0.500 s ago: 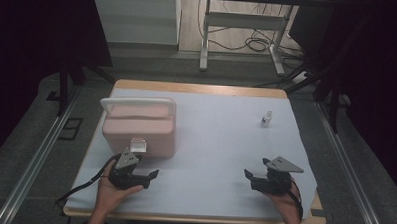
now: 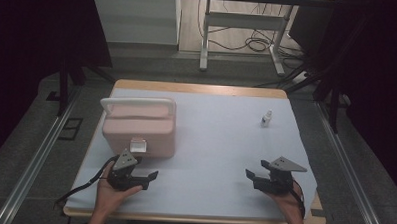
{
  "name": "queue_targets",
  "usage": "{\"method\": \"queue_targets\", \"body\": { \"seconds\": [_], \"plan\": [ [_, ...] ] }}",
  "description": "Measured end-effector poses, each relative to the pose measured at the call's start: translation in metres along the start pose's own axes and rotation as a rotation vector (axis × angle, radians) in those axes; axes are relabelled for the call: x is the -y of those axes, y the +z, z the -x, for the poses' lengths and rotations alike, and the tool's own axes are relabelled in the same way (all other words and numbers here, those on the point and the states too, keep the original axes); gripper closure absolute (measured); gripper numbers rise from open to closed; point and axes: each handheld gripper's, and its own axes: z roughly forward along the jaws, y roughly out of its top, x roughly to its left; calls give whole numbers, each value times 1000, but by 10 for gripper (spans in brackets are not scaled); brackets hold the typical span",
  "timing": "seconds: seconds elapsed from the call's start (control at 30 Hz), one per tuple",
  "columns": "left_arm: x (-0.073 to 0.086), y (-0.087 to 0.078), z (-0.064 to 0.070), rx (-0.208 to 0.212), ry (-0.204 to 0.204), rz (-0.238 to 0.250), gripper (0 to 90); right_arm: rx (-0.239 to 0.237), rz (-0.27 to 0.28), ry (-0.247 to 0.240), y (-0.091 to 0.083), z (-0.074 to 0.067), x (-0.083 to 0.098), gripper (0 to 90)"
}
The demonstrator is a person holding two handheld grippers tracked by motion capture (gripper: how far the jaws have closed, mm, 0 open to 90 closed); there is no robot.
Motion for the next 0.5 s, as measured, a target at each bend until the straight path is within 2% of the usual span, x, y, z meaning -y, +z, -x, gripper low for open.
{"method": "queue_targets", "body": {
  "seconds": [0.03, 0.1, 0.17, 0.23, 0.3, 0.33, 0.5],
  "plan": [
    [-1, -2, 1, 4, 0, 9, 201, -25, -10, -1, 1, -2, 1, 292],
    [-3, -4, 2, 6, 1, 18, 203, -34, -11, -2, 1, -3, 1, 295],
    [-5, -3, 3, 2, 5, 17, 210, -64, 3, 29, 1, -3, 4, 316],
    [-5, -1, 4, 2, 8, 15, 213, -65, 8, 32, 1, -3, 5, 320],
    [-6, 2, 5, 8, 12, 17, 226, -56, -4, 3, 1, -3, 7, 335],
    [-7, 3, 6, 9, 22, 17, 230, -58, -7, 6, 1, -2, 8, 336],
    [-7, 6, 7, 26, 19, 15, 242, -59, -23, 7, 1, -2, 10, 339]
  ]
}}
